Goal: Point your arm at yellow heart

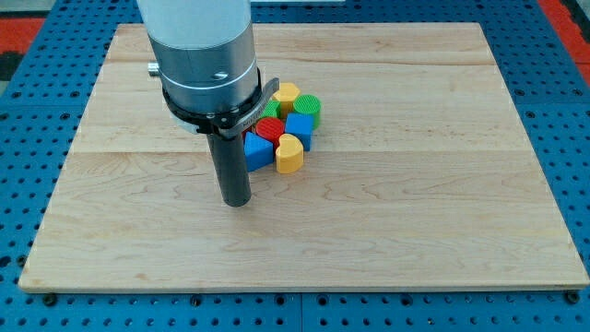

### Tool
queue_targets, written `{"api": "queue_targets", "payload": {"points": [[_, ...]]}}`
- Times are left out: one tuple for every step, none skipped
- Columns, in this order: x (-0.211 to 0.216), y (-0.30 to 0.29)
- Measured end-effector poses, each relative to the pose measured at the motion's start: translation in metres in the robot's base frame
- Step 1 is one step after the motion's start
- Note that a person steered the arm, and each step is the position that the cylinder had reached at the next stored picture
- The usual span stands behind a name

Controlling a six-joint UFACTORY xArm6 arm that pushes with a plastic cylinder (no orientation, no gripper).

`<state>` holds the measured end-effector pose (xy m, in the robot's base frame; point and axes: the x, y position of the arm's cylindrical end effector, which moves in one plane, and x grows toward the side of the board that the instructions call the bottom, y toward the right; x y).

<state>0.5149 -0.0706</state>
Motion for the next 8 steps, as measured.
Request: {"api": "queue_targets", "payload": {"points": [[0.000, 0.001], [0.004, 0.005], [0.005, 0.011], [0.006, 0.021], [0.010, 0.029], [0.010, 0.051], [0.011, 0.068], [0.011, 0.091]]}}
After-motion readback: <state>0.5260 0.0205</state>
